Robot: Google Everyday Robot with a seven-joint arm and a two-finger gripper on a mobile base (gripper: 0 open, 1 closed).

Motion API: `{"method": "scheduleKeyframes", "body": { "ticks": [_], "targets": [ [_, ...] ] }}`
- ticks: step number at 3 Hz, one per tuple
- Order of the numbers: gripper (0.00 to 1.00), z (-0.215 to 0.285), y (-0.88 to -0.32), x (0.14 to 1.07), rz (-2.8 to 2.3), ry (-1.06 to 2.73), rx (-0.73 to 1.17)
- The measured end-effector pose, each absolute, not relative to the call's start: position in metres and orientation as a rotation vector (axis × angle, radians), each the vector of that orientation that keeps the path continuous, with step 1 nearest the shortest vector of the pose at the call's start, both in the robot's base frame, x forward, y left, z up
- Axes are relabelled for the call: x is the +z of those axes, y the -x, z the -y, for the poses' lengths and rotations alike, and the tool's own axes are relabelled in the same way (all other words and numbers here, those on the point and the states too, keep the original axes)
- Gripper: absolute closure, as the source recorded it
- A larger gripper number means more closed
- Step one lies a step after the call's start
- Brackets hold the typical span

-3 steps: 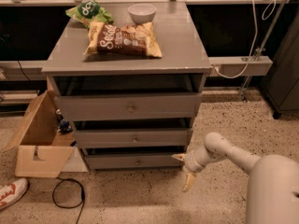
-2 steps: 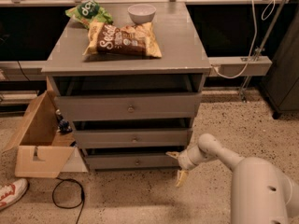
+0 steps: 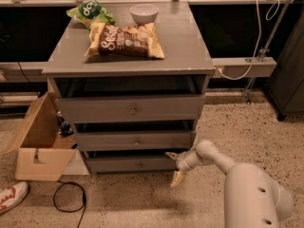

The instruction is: Open bottom drawer

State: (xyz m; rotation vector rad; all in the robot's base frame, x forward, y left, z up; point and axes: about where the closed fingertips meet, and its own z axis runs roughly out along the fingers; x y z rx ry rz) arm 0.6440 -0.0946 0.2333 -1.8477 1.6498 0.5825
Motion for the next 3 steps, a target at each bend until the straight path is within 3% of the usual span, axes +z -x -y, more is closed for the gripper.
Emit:
{"method": "scheduleKeyframes", "body": {
  "ticks": [3],
  "targets": [
    [0.0,0.066,-0.691,0.185,-1.775,1.732,0.462]
  ]
}}
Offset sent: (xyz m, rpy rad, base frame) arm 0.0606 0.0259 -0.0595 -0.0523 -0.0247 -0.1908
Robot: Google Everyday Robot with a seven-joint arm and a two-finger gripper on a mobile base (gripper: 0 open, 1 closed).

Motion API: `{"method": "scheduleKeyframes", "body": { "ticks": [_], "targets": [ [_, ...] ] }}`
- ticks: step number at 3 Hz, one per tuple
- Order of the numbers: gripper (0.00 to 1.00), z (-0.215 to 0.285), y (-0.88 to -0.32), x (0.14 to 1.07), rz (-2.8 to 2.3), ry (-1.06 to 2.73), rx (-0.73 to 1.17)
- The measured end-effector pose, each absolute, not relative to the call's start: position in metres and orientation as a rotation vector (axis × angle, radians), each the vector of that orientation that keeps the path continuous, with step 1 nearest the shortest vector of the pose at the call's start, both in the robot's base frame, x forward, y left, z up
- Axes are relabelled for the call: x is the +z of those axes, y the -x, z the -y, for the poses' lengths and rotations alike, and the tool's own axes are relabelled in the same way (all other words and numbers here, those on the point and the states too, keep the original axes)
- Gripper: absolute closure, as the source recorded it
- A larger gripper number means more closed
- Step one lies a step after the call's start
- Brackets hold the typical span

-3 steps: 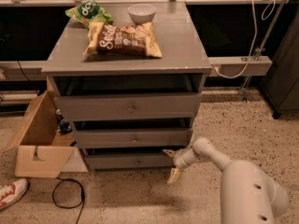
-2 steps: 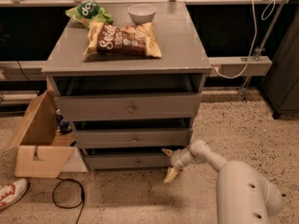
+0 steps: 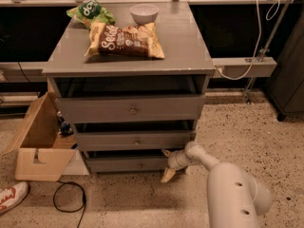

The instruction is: Open bottom drawer

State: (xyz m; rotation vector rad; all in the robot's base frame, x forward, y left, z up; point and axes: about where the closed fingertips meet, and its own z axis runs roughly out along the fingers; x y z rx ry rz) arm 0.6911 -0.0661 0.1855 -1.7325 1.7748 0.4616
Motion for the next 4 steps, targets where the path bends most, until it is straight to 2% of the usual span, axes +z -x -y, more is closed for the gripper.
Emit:
{"method": "scheduleKeyframes", "body": {
  "ticks": [1,4],
  "targets": [
    [0.17,0.056,-0.703,0.176,-1.805,1.742,0.421],
    [0.86,0.066,-0.672,0.177,-1.84,1.756,0.429]
  ]
}}
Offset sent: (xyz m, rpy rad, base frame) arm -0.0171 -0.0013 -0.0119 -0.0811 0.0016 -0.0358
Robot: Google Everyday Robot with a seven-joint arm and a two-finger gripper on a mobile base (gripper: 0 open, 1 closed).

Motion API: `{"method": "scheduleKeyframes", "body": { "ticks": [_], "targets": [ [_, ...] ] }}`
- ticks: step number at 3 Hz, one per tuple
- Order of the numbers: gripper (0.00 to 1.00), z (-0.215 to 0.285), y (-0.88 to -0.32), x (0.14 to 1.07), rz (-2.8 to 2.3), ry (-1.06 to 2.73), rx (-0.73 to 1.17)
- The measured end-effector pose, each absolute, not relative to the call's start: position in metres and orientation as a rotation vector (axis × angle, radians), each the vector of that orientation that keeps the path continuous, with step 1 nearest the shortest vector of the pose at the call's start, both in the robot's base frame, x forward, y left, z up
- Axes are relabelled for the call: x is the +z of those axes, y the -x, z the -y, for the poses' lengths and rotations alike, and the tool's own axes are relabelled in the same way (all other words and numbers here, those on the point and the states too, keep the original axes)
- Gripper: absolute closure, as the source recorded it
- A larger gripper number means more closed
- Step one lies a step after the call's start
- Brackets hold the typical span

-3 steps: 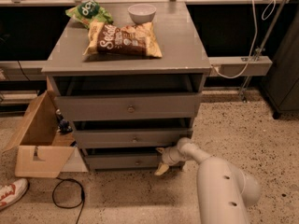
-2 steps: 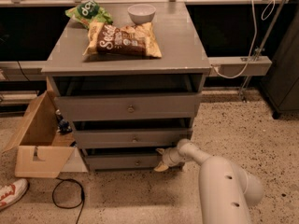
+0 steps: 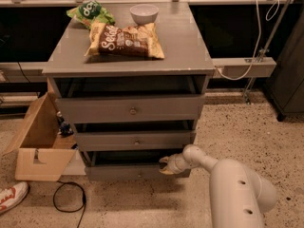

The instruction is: Open bottom drawer

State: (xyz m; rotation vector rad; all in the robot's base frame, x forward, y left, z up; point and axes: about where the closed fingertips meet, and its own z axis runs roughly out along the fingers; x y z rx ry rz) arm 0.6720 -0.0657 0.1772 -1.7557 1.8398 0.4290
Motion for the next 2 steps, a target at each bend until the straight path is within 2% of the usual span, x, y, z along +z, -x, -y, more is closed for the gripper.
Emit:
{"method": "scheduleKeyframes", "body": {
  "ticks": [1,2],
  "targets": [
    [1.0,0.0657,-0.6719,0.1812,-1.84,1.756,0.429],
    [0.81,0.0657,-0.6719,0.1812,-1.84,1.756,0.429]
  ]
}}
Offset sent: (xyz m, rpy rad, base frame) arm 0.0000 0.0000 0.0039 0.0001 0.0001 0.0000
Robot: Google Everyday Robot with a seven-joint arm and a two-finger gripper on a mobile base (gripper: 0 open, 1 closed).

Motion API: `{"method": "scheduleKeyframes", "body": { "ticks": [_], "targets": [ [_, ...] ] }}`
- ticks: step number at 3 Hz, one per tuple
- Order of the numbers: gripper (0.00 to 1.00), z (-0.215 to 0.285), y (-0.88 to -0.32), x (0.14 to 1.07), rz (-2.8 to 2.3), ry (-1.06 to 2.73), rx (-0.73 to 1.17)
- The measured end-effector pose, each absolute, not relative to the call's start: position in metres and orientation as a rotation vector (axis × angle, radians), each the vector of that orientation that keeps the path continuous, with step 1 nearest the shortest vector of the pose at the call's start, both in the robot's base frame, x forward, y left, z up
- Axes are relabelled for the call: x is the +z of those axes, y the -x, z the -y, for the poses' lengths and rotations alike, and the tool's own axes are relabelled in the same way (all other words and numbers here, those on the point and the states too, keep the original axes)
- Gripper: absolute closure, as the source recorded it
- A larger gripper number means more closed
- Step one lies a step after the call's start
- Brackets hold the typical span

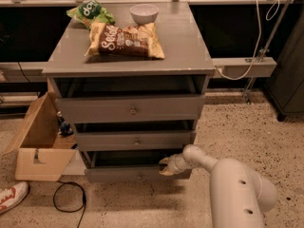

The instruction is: Open bottom drawer

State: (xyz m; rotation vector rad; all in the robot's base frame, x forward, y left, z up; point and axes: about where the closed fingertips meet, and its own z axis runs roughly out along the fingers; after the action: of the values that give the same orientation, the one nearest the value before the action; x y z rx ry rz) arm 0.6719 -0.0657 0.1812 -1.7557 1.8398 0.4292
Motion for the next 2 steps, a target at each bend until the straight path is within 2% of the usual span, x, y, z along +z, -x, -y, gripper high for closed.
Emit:
{"method": "scheduleKeyframes", "body": {
  "ticks": [1,2],
  "targets": [
    [0.58,0.0656,-0.6719,0.1811,-1.84,1.756,0.429],
    [0.27,0.0656,-0.6719,0.1811,-1.84,1.756,0.429]
  ]
}}
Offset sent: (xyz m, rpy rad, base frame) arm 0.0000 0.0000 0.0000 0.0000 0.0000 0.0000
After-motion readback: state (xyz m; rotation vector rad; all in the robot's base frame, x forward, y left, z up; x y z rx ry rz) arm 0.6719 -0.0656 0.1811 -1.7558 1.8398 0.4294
